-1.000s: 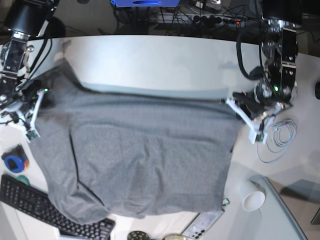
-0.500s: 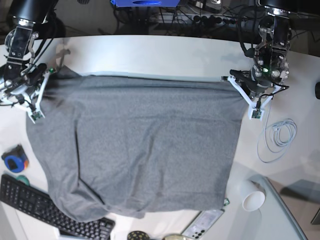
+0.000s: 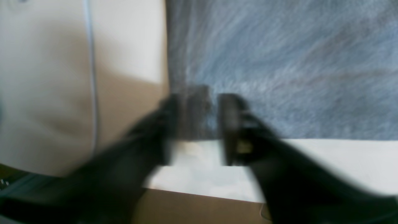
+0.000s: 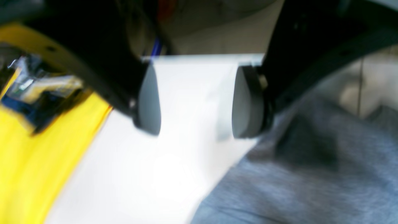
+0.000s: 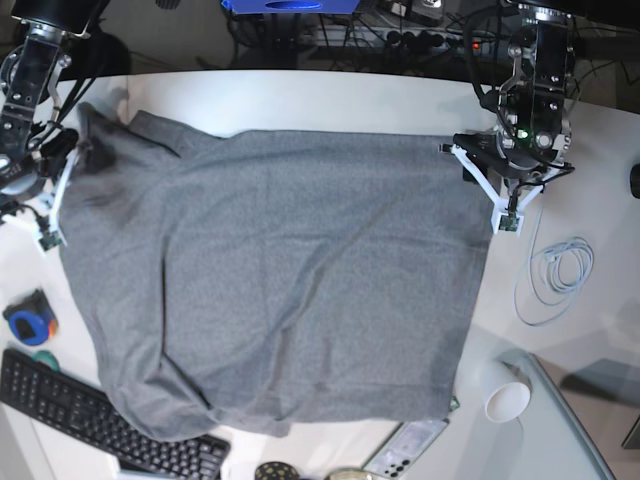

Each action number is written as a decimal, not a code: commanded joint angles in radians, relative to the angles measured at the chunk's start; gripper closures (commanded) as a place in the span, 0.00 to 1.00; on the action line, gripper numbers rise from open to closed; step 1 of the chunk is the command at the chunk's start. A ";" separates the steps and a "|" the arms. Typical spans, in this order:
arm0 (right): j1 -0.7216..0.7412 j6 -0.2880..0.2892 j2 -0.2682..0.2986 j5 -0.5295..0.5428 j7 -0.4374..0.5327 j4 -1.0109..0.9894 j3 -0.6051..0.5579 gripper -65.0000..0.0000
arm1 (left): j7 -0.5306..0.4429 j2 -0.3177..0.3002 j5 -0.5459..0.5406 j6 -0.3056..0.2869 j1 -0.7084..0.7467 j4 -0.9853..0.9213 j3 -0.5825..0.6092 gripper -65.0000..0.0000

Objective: Layout the t-shirt on the table in an organized manner, then fold the t-shirt properly
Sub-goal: 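Pull the shirt corners apart with both grippers to smooth it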

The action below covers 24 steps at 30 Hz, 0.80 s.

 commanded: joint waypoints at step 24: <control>0.425 -0.138 0.091 -0.006 0.521 -0.854 0.088 1.00 | -0.202 0.081 0.009 0.006 -0.105 -0.331 -0.066 1.00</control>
